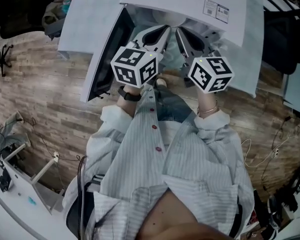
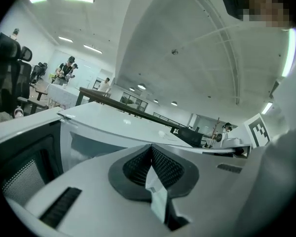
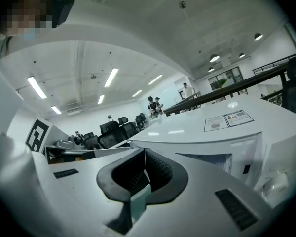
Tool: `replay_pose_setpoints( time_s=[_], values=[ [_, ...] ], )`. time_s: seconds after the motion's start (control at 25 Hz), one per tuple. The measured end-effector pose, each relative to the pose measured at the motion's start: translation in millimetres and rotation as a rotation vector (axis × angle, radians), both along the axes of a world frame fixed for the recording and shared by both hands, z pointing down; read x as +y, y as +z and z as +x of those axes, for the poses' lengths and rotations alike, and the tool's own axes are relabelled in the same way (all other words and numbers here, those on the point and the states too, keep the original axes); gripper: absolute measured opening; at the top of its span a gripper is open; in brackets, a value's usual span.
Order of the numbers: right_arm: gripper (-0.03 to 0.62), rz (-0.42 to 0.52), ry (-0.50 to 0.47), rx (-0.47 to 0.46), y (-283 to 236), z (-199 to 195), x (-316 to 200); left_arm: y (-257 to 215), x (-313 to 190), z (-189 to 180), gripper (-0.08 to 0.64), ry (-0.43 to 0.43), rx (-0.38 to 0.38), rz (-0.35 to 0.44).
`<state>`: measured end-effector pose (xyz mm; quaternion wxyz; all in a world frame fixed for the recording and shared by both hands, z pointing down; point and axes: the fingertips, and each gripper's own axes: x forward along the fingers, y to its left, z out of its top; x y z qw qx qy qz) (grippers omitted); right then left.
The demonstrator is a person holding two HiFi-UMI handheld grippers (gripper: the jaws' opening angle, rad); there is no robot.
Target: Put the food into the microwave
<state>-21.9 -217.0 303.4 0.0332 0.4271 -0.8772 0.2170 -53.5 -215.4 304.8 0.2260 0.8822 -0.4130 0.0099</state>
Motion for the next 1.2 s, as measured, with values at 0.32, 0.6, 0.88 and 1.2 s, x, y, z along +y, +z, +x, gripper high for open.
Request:
replay_pose_setpoints(
  time_s=[0.32,0.6,0.88,1.2],
  values=[
    [0.032,0.069,-0.029,0.034,-28,4,27,-20,28,1,0.009,0.019,0.034,0.022],
    [0.032,0.05,-0.021,-0.009,-27,9,44,-16,44,7,0.009,0.059,0.05,0.015],
    [0.032,0.03,0.009,-0.022,-20,15,50,-12,48,13,0.009,0.087,0.049,0.011],
    [0.032,0.033,0.03,-0.015,-20,16,50,-13,47,14,0.009,0.105,0.053,0.013]
  ],
)
